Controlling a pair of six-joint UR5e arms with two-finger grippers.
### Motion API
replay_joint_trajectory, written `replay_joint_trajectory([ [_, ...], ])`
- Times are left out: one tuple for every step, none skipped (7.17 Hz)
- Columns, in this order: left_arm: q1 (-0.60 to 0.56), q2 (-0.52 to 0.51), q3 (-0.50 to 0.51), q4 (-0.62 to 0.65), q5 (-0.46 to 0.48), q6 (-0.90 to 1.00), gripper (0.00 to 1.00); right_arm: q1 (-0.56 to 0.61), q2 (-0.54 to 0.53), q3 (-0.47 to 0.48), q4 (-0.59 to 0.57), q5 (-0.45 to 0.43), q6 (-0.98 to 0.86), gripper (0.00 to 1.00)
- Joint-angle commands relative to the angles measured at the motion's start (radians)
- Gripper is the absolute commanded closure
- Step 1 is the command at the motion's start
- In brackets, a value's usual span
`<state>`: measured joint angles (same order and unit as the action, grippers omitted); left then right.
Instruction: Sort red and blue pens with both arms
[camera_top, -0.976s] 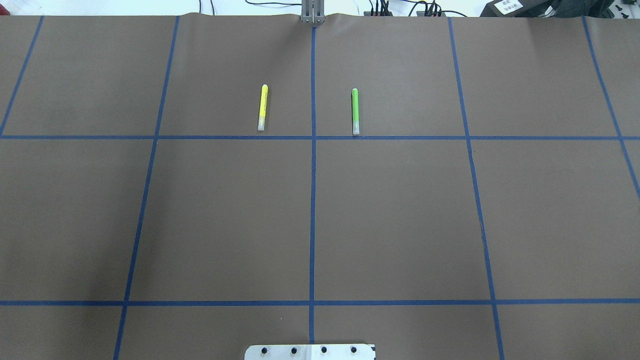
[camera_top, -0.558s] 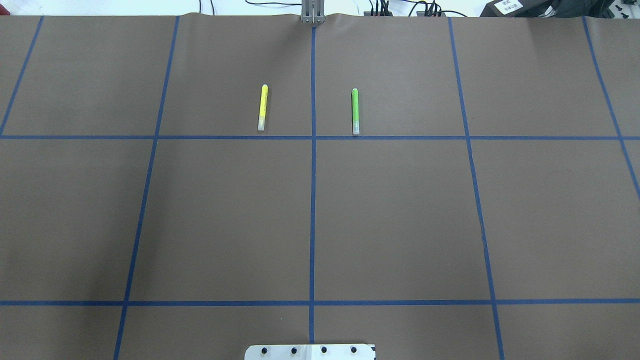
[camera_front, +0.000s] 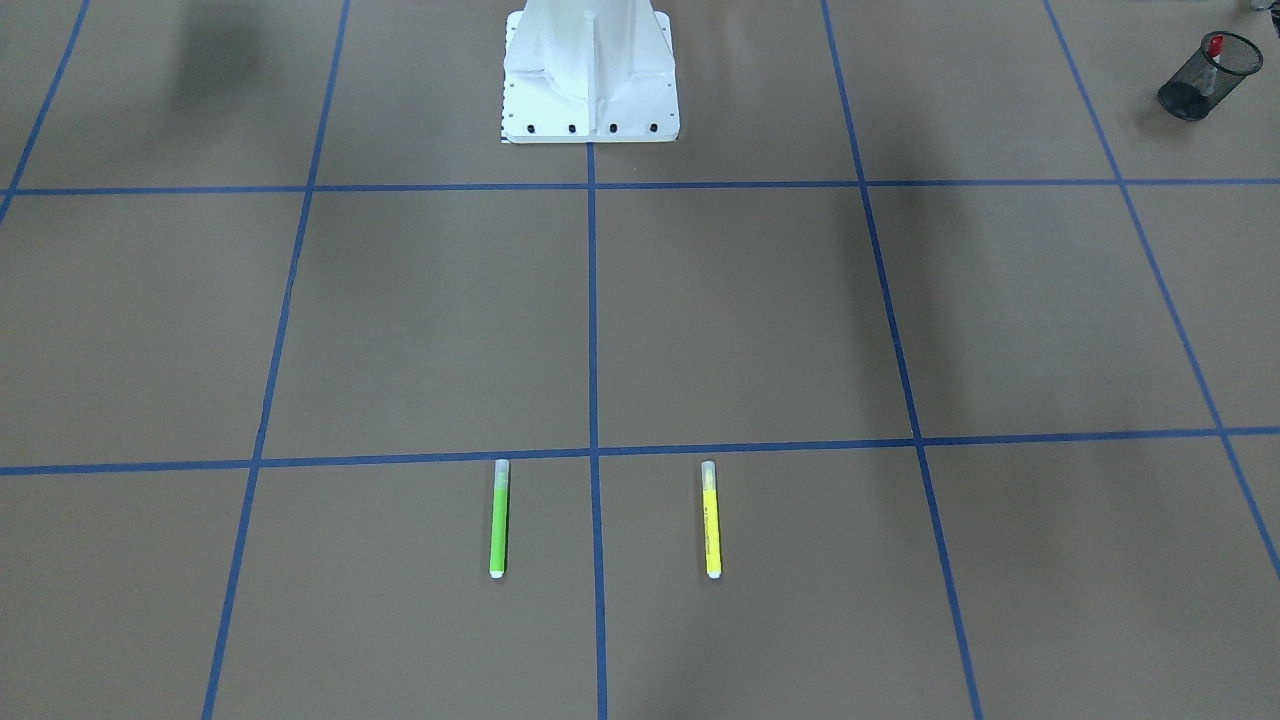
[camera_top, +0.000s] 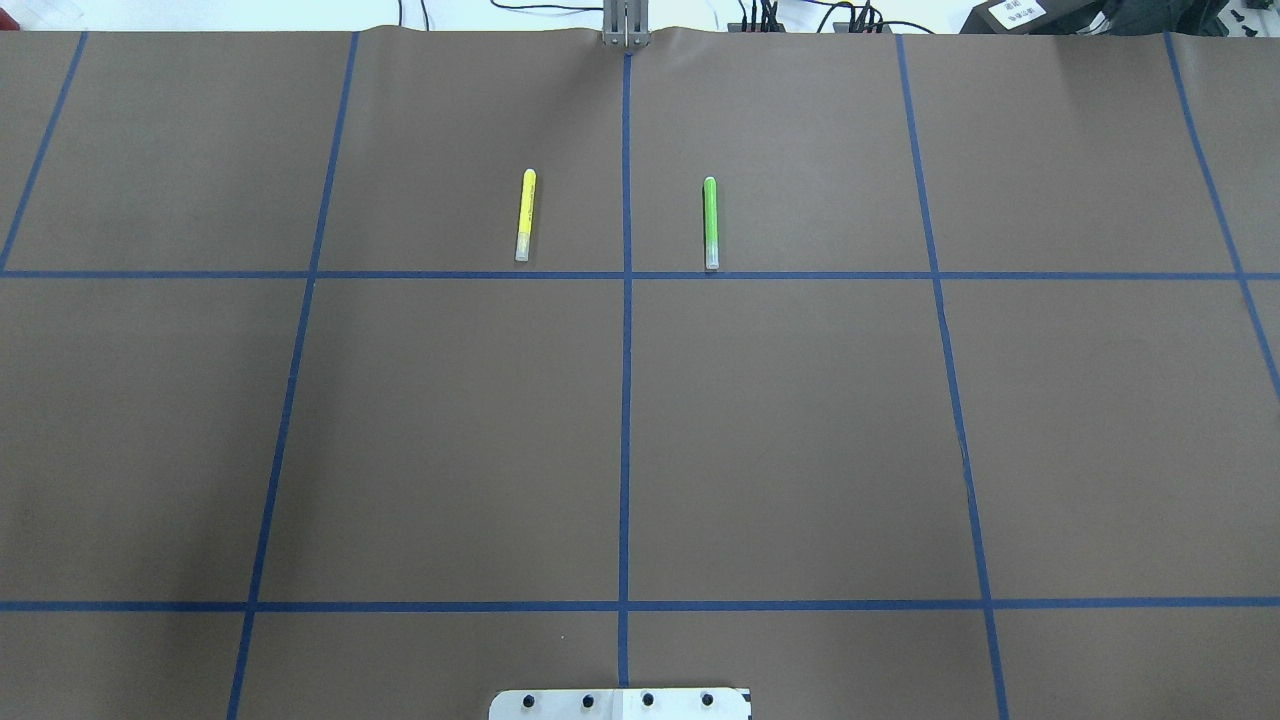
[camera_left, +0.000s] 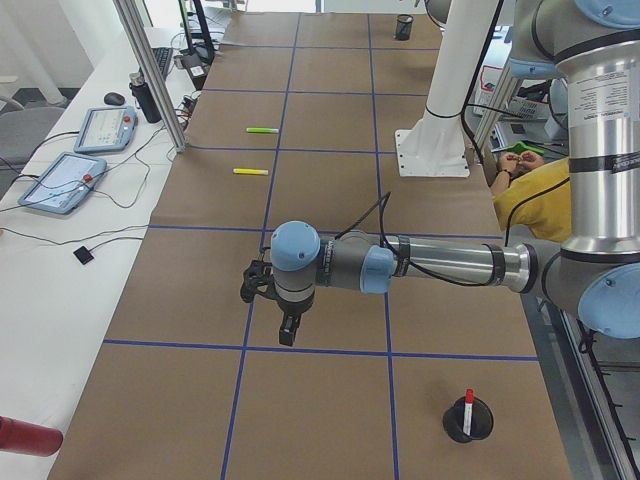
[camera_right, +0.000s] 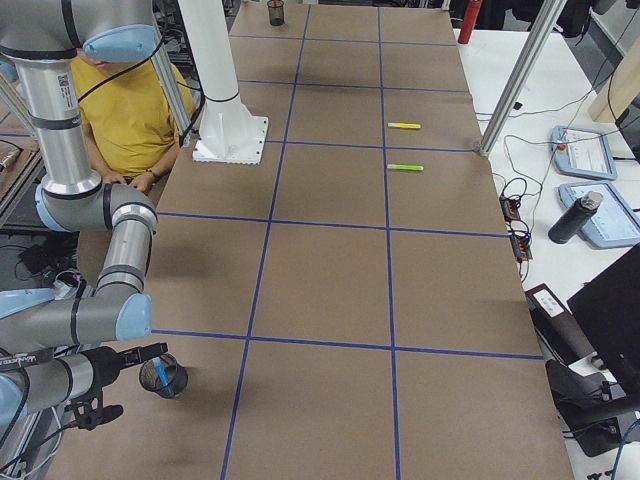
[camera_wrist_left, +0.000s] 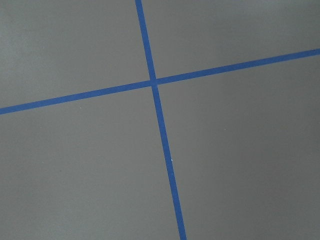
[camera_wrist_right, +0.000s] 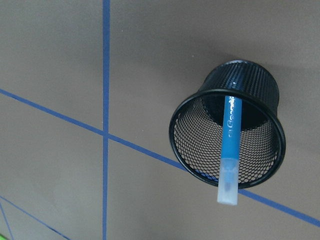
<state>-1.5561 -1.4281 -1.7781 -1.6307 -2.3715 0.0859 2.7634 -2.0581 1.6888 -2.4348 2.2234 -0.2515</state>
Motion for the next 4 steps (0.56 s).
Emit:
replay_joint_trajectory([
  [0.001, 0.0, 0.002, 0.002, 0.0, 0.0, 0.0, -0.097, 0.009, 0.0, 0.115, 0.062, 0.014, 0.0],
  [0.001, 0.0, 0.002, 0.002, 0.0, 0.0, 0.0, -0.149, 0.01, -0.001, 0.181, 0.096, 0.023, 0.0],
  [0.001, 0.0, 0.002, 0.002, 0.0, 0.0, 0.0, -0.21, 0.01, -0.001, 0.254, 0.134, 0.056, 0.0],
  [0.001, 0.0, 0.002, 0.002, 0.0, 0.0, 0.0, -0.265, 0.01, -0.001, 0.34, 0.162, 0.09, 0.0],
])
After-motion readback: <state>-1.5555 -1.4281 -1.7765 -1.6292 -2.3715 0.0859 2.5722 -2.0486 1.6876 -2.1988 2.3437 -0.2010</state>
